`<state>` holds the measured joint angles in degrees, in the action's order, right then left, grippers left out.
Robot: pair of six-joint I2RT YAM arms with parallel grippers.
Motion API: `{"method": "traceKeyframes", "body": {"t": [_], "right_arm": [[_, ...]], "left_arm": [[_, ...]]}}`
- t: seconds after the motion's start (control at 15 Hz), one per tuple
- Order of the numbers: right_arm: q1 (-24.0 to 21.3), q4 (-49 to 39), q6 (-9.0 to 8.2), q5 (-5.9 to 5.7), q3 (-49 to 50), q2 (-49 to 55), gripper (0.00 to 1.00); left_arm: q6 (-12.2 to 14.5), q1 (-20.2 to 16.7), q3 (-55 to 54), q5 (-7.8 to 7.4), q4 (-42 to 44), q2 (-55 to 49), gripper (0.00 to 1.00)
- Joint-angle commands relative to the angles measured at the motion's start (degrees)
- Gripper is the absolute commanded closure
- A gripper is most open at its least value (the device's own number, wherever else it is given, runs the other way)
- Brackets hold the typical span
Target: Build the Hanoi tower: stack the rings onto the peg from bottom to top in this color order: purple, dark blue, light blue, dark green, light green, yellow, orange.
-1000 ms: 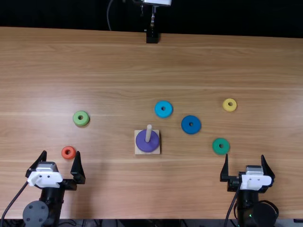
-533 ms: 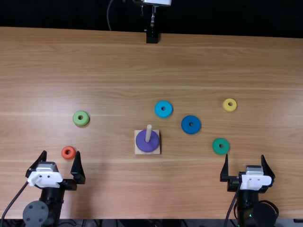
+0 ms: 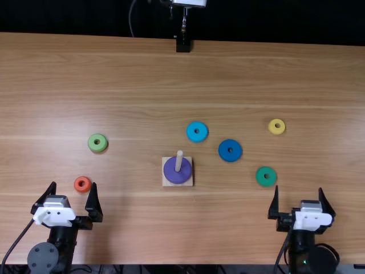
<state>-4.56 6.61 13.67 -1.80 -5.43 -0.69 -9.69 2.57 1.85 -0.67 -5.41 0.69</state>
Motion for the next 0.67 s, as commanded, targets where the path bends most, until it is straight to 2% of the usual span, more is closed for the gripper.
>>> {"method": "traceKeyframes", "body": {"t": [0.0,0.07,0.13,0.27,0.33,0.47,0.6], "right_arm": [[-0.63,-0.75,-5.76,2.65,-6.43,0.69,0.0],[-0.54,-0.85,-9.66,4.23,-9.69,0.69,0.0],[-0.54,-0.85,-12.51,4.65,-12.23,-1.51,0.0],[-0.01,-0.54,-16.41,4.97,-18.12,-7.57,0.0],[1.04,0.62,-17.36,5.39,-21.2,-11.18,0.0],[7.02,4.95,-17.68,5.28,-29.9,-20.67,0.0],[10.01,8.22,-17.68,5.28,-36.76,-30.86,0.0]], "left_arm": [[0.52,-0.37,-1.85,-0.92,-0.07,-0.69,0.0],[0.52,-0.37,-1.85,-0.92,-0.07,-0.69,0.0],[0.52,-0.37,-1.85,-1.02,-0.07,-0.69,0.0],[0.52,-0.37,-1.85,-0.92,-0.07,-0.69,0.0],[0.52,-0.37,-1.85,-0.92,-0.07,-0.69,0.0],[0.52,-0.37,-1.85,-0.92,-0.07,-0.69,0.0],[0.52,-0.37,-1.85,-0.92,-0.07,-0.69,0.0]]}}
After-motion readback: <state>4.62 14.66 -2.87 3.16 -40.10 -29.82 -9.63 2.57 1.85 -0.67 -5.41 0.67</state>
